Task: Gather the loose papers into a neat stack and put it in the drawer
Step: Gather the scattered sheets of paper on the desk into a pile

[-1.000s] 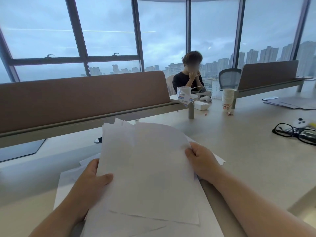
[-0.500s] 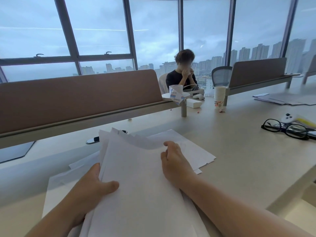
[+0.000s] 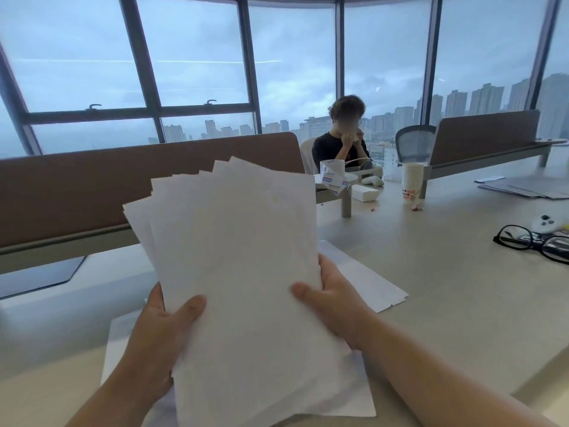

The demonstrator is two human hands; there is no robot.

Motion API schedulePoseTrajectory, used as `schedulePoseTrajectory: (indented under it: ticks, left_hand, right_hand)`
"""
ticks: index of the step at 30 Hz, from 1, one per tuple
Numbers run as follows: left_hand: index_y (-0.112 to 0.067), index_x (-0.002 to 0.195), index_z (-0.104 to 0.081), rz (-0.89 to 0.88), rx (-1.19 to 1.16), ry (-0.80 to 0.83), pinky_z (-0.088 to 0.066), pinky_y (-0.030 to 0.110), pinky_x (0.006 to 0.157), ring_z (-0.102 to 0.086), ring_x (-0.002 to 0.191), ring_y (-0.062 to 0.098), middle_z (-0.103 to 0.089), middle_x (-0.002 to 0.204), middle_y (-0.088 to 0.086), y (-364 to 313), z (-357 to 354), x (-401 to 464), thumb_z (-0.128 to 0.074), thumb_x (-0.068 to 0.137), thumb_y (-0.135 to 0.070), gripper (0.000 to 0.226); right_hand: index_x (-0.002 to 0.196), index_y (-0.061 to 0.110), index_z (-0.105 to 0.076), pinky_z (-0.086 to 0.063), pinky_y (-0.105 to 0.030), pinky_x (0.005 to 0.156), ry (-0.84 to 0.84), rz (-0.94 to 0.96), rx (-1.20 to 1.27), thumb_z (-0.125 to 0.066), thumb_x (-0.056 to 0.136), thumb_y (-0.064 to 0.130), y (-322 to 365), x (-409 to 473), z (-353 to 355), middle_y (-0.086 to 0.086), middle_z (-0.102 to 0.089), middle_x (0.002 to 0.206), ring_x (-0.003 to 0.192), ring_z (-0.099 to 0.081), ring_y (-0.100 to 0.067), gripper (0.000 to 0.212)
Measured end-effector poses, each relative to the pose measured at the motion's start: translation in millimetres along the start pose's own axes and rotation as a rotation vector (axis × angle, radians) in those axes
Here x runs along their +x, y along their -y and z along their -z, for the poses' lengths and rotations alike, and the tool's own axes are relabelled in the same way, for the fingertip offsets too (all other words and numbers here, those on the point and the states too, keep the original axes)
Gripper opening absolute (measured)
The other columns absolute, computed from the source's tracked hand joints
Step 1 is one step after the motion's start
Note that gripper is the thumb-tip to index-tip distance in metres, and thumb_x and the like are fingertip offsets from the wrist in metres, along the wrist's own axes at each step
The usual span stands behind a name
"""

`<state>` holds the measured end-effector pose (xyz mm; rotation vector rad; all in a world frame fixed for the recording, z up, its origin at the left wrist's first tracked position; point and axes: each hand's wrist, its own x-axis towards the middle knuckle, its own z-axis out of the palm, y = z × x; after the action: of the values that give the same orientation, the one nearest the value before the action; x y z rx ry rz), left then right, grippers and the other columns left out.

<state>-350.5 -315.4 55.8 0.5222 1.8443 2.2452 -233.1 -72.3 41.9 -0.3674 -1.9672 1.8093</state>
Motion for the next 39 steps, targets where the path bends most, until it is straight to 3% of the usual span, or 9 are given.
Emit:
schedulePoseTrajectory:
  ticks: [3,8,12,15,17,19,24,33,39]
  left_hand:
    - [-0.026,0.116,-0.063,-0.021,-0.025,0.032,-0.066,0.036,0.061,-0.080,0.079,0.025,-0.082,0.098,0.003,0,0,-1,-0.068,0.094,-0.002,0.033]
    - [-0.025,0.117,-0.066,-0.051,-0.018,0.004,-0.061,0.042,0.080,-0.079,0.093,0.027,-0.082,0.103,0.001,-3,1,-2,-0.070,0.091,0.000,0.036]
    - [-0.021,0.111,-0.068,-0.145,-0.036,-0.067,-0.063,0.026,0.062,-0.079,0.081,0.014,-0.082,0.095,-0.005,-19,3,-1,-0.069,0.092,0.000,0.028]
    - [-0.019,0.105,-0.070,-0.252,0.019,-0.120,-0.056,0.015,0.056,-0.076,0.076,0.004,-0.081,0.085,-0.015,-32,4,-2,-0.071,0.094,-0.010,0.014]
    - [-0.021,0.102,-0.072,-0.292,0.008,-0.141,-0.059,0.020,0.068,-0.077,0.087,0.009,-0.081,0.090,-0.016,-37,5,0,-0.079,0.091,-0.020,0.013]
    - [-0.024,0.105,-0.073,-0.301,-0.050,-0.156,-0.056,0.032,0.086,-0.076,0.097,0.015,-0.081,0.101,-0.012,-41,6,1,-0.090,0.076,-0.034,0.035]
    - [-0.022,0.112,-0.070,-0.334,-0.142,-0.218,-0.059,0.018,0.071,-0.075,0.088,0.001,-0.080,0.096,-0.016,-50,0,-5,-0.079,0.086,-0.015,0.028]
    - [-0.023,0.115,-0.072,-0.277,0.102,-0.174,-0.060,0.038,0.076,-0.076,0.090,0.020,-0.079,0.100,-0.004,-69,-17,7,-0.087,0.080,-0.039,0.042]
    - [-0.025,0.119,-0.071,-0.291,-0.062,-0.097,-0.059,0.036,0.078,-0.078,0.092,0.013,-0.081,0.106,-0.006,-82,-8,16,-0.084,0.070,-0.035,0.052]
  right_hand:
    - [0.138,0.041,-0.050,-0.058,-0.053,0.098,-0.017,0.085,-0.031,-0.078,0.079,0.032,7,2,-3,0.006,-0.074,0.122,0.108,-0.074,-0.020,0.066]
    - [0.148,0.056,-0.028,-0.056,-0.053,0.100,-0.108,0.276,-0.157,-0.072,0.077,0.036,31,4,-12,0.009,-0.071,0.128,0.114,-0.071,-0.019,0.086]
    - [0.158,0.048,-0.017,-0.055,-0.053,0.099,-0.159,0.422,-0.234,-0.067,0.086,0.019,57,1,-22,0.011,-0.070,0.129,0.115,-0.070,-0.017,0.092]
    - [0.156,0.035,-0.030,-0.054,-0.027,0.097,-0.195,0.568,-0.273,-0.062,0.093,0.005,78,-5,-27,0.025,-0.064,0.130,0.115,-0.065,-0.001,0.077]
    - [0.148,0.031,-0.038,-0.044,-0.002,0.084,-0.230,0.622,-0.337,-0.060,0.096,0.004,86,-9,-28,0.043,-0.056,0.121,0.110,-0.057,0.015,0.063]
    - [0.148,0.029,-0.040,-0.040,0.002,0.078,-0.245,0.598,-0.343,-0.058,0.099,0.009,88,-11,-27,0.045,-0.056,0.114,0.106,-0.055,0.019,0.055]
    - [0.146,0.032,-0.036,-0.043,0.000,0.074,-0.250,0.504,-0.279,-0.059,0.101,0.021,89,-16,-26,0.031,-0.058,0.117,0.104,-0.056,0.019,0.051]
    - [0.118,0.036,-0.043,-0.047,-0.006,0.070,-0.242,0.503,-0.311,-0.059,0.097,0.010,98,-13,-30,0.038,-0.062,0.102,0.093,-0.062,0.010,0.037]
    - [0.124,0.040,-0.047,-0.060,-0.054,0.093,-0.288,0.495,0.024,-0.064,0.088,-0.003,99,-10,-12,0.007,-0.072,0.117,0.108,-0.072,-0.017,0.059]
